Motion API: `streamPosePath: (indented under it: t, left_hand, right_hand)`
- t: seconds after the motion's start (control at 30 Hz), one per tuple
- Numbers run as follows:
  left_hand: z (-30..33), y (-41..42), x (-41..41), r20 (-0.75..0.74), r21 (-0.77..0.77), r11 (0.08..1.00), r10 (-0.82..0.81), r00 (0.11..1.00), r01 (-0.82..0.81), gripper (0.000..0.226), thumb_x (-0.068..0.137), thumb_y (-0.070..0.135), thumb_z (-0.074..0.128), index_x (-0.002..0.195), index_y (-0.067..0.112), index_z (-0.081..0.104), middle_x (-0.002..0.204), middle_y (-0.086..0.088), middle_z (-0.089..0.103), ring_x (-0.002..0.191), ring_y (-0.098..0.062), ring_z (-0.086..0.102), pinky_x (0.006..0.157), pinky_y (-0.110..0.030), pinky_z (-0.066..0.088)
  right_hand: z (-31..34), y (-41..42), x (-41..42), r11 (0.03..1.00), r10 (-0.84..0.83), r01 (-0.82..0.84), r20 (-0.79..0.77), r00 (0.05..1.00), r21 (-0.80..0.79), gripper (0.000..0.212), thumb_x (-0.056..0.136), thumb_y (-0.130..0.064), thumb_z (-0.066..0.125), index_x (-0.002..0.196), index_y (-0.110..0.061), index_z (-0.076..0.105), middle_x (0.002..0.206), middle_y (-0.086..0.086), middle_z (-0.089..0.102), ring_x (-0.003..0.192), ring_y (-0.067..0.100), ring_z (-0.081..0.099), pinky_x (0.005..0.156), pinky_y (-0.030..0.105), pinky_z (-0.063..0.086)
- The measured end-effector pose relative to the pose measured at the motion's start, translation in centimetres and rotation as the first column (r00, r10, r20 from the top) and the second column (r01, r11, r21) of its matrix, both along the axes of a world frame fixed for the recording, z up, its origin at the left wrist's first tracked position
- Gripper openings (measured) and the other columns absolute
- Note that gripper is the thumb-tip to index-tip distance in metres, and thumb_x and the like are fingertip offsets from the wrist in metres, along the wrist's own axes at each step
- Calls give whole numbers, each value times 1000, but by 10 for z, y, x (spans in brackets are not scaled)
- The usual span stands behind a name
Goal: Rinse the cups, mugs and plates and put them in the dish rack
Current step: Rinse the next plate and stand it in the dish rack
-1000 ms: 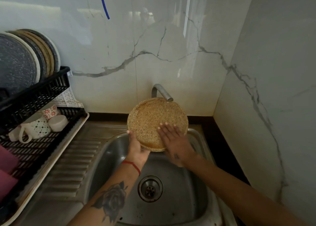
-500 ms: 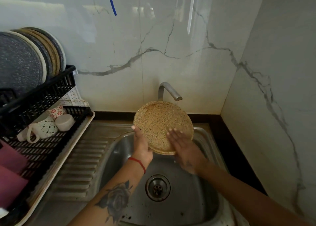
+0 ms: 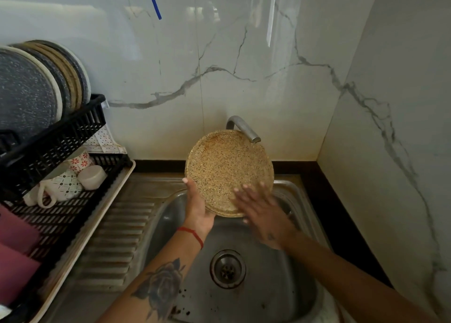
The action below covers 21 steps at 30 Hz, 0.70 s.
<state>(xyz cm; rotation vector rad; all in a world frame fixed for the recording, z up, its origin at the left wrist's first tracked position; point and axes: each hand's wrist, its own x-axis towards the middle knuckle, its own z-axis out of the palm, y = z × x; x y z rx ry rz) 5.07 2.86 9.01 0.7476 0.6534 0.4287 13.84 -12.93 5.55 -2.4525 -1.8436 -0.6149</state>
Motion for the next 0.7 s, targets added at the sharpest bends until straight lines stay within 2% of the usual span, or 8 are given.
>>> streamPosePath:
  t: [0.07, 0.23, 0.37, 0.43, 0.5, 0.57, 0.63, 0.7]
  left_hand:
    - [2, -9, 6, -43, -38, 999, -14, 999, 12, 87, 83, 75, 28, 151, 22, 22, 151, -15, 34, 137, -34, 37, 109, -48, 33]
    - [4, -4, 9, -76, 31, 999, -21, 997, 23, 76, 90, 68, 26, 147, 19, 32, 144, -16, 46, 128, -36, 47, 106, -52, 40]
    - [12, -1, 10, -164, 177, 974, 172, 971, -142, 57, 97, 54, 33, 142, 20, 36, 135, -11, 50, 121, -33, 52, 97, -51, 48]
    - [15, -29, 12, -121, 220, 912, 379, 917, -347, 46, 100, 45, 36, 139, 21, 35, 132, -10, 49, 115, -26, 53, 93, -44, 49]
    - [12, -58, 13, -38, 195, 886, 436, 899, -421, 40, 102, 39, 35, 138, 23, 34, 132, -8, 50, 115, -22, 55, 95, -41, 49]
    - [10, -61, 13, -28, 172, 906, 396, 918, -386, 38, 103, 36, 33, 139, 24, 34, 133, -9, 50, 117, -24, 55, 97, -44, 48]
    - [8, -43, 9, -72, 230, 919, 344, 936, -320, 39, 104, 31, 31, 143, 27, 32, 141, -11, 44, 125, -28, 49, 103, -50, 43]
    - [5, -28, 6, -89, 290, 922, 292, 952, -255, 42, 104, 29, 31, 146, 34, 26, 150, -9, 35, 134, -29, 40, 107, -54, 38]
  right_hand:
    - [3, 28, -24, 997, 60, -60, -13, 998, 45, 94, 73, -21, 77, 149, -12, 22, 154, 10, 29, 143, 28, 23, 115, 57, 19]
    - [10, -10, -4, 957, 285, -283, -30, 958, 67, 46, 88, -9, 57, 134, -5, 52, 143, 9, 46, 135, 25, 39, 109, 45, 36]
    - [16, -36, 11, 934, 308, -300, -13, 951, 192, 36, 86, -6, 62, 122, 0, 62, 133, 13, 56, 124, 28, 52, 105, 41, 40]
    - [18, -14, -4, 930, 295, -280, -28, 955, 239, 38, 84, -6, 66, 121, 1, 62, 131, 16, 57, 122, 28, 55, 103, 42, 44]
    - [19, 8, -23, 922, 297, -240, -157, 942, 303, 44, 80, -4, 72, 122, 3, 61, 130, 18, 58, 121, 29, 56, 100, 44, 47]
    - [19, 10, -26, 926, 319, -241, -260, 911, 291, 49, 82, -3, 71, 128, 2, 56, 134, 18, 55, 126, 29, 52, 104, 44, 44]
    - [18, -9, -11, 946, 306, -263, -256, 917, 189, 55, 86, -8, 66, 137, -3, 47, 142, 15, 47, 134, 28, 42, 111, 46, 33]
    - [17, -29, 12, 986, 159, -139, -265, 951, 93, 63, 91, -25, 60, 146, -12, 30, 152, 10, 32, 142, 27, 26, 117, 47, 21]
